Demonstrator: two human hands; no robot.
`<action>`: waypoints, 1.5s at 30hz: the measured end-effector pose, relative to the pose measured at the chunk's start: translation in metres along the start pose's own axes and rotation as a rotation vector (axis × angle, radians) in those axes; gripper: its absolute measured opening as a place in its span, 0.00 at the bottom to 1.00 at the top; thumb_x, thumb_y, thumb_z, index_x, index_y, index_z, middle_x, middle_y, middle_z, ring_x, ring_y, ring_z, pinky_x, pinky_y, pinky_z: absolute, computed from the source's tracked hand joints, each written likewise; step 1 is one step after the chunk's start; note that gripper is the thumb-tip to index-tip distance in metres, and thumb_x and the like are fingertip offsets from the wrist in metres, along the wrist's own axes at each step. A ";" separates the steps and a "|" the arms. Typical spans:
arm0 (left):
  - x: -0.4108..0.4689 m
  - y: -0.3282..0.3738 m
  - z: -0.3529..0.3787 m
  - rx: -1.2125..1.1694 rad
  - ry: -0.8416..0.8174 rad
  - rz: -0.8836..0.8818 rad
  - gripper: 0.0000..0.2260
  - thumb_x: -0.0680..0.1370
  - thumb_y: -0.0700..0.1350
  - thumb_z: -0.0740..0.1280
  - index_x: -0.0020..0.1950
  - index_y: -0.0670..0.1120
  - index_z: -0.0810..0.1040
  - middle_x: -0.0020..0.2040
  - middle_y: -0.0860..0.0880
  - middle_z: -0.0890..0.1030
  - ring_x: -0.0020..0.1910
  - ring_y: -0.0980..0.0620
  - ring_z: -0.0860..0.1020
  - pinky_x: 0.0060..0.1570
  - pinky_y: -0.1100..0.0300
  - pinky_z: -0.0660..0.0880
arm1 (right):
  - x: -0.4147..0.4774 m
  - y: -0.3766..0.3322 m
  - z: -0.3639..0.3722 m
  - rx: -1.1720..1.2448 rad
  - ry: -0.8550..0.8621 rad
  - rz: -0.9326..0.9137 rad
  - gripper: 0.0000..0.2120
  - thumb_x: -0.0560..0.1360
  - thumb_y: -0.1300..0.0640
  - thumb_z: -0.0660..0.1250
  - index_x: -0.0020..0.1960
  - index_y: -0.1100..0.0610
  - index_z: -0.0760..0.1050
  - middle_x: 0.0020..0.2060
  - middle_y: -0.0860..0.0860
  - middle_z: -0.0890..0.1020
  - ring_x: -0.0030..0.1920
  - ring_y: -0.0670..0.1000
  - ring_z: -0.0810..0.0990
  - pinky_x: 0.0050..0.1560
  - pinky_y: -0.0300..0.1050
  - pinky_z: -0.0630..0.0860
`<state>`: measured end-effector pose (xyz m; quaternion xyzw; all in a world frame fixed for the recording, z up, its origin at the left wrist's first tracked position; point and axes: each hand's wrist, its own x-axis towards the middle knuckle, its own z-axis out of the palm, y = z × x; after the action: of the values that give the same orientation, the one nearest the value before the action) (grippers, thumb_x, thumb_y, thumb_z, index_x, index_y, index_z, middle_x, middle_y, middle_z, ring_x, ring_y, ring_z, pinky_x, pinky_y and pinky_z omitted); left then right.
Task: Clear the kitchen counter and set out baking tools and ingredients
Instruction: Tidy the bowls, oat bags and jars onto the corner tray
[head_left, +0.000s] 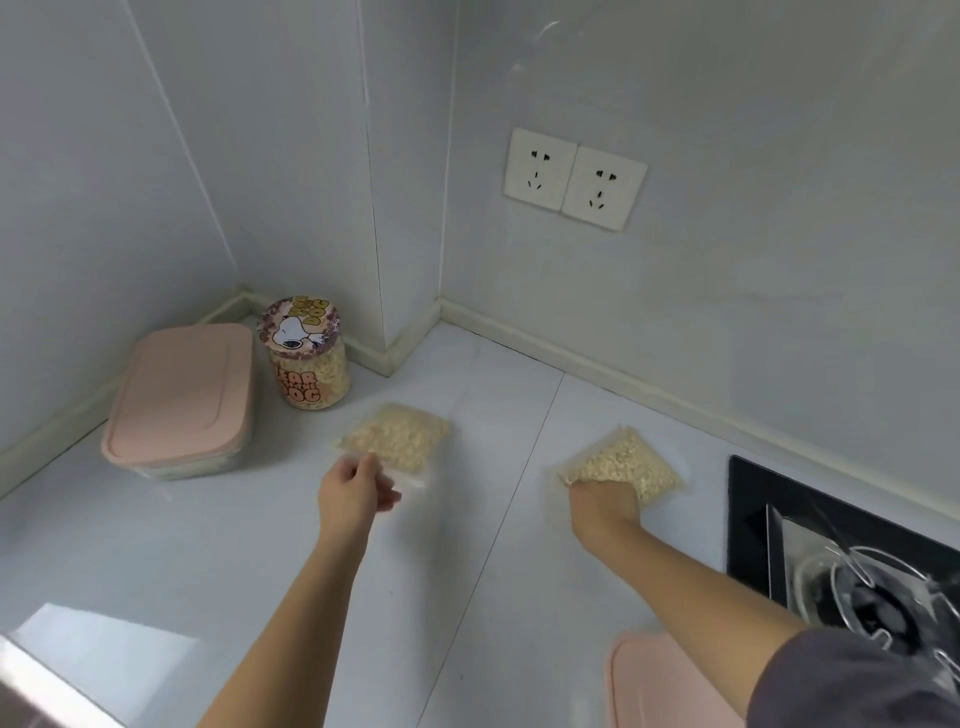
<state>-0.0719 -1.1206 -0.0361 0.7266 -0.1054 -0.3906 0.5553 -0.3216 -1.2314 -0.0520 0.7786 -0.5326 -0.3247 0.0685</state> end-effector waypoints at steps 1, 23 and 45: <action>-0.001 0.009 0.002 0.048 -0.025 0.064 0.09 0.78 0.39 0.59 0.39 0.40 0.72 0.31 0.42 0.77 0.29 0.44 0.78 0.35 0.54 0.76 | -0.002 0.006 -0.006 0.059 0.011 0.017 0.15 0.75 0.64 0.62 0.58 0.53 0.77 0.50 0.48 0.82 0.50 0.49 0.82 0.39 0.39 0.70; -0.078 0.017 0.004 0.997 -0.369 0.539 0.16 0.79 0.51 0.60 0.33 0.47 0.64 0.29 0.51 0.73 0.30 0.50 0.72 0.31 0.57 0.66 | -0.111 -0.009 -0.041 1.269 0.110 -0.222 0.14 0.78 0.61 0.57 0.35 0.54 0.68 0.30 0.46 0.74 0.32 0.44 0.71 0.32 0.34 0.65; -0.098 -0.004 0.003 0.882 -0.397 0.606 0.15 0.82 0.49 0.56 0.35 0.50 0.62 0.30 0.52 0.70 0.30 0.51 0.67 0.31 0.57 0.63 | -0.118 -0.035 -0.028 1.648 0.224 -0.200 0.12 0.79 0.61 0.57 0.37 0.59 0.67 0.30 0.52 0.72 0.30 0.47 0.73 0.34 0.42 0.72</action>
<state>-0.1409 -1.0636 0.0048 0.7396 -0.5645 -0.2619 0.2563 -0.3038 -1.1199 0.0054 0.6507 -0.5179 0.2434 -0.4991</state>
